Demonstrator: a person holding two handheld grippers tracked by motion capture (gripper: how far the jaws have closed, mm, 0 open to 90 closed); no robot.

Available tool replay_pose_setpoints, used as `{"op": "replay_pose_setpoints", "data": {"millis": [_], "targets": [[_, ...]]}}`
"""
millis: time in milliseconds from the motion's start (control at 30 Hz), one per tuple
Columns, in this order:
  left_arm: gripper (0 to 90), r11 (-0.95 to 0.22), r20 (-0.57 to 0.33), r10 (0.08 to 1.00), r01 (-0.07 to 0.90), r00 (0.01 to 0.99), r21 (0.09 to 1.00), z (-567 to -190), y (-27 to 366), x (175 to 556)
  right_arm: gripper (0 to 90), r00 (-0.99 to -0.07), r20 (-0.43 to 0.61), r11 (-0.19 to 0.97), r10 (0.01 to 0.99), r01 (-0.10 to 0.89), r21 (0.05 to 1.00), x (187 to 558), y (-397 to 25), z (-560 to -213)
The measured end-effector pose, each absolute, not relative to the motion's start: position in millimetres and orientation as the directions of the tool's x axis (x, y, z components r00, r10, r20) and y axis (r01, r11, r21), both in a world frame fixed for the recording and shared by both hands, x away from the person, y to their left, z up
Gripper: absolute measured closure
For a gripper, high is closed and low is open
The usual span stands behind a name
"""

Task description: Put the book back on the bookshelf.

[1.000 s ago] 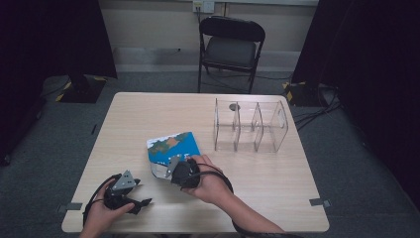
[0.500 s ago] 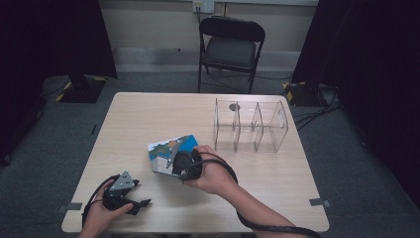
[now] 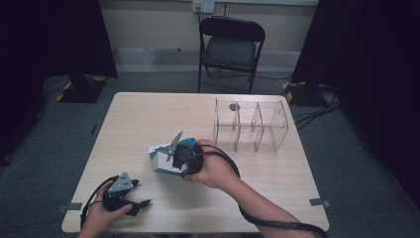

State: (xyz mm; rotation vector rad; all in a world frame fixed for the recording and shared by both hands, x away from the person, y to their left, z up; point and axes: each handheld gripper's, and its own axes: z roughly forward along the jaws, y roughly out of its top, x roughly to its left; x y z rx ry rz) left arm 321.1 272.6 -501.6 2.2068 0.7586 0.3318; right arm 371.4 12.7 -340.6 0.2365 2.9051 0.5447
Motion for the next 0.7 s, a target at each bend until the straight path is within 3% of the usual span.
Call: {"op": "replay_pose_setpoints", "data": {"millis": [700], "targets": [[9.5, -0.544, -0.006, 0.604, 0.418, 0.797, 0.727, -501.2, 271.4, 321.1, 61.4, -0.974, -0.098, 0.919, 0.202, 0.154, 0.364, 377.6, 13.4, -322.6]]}}
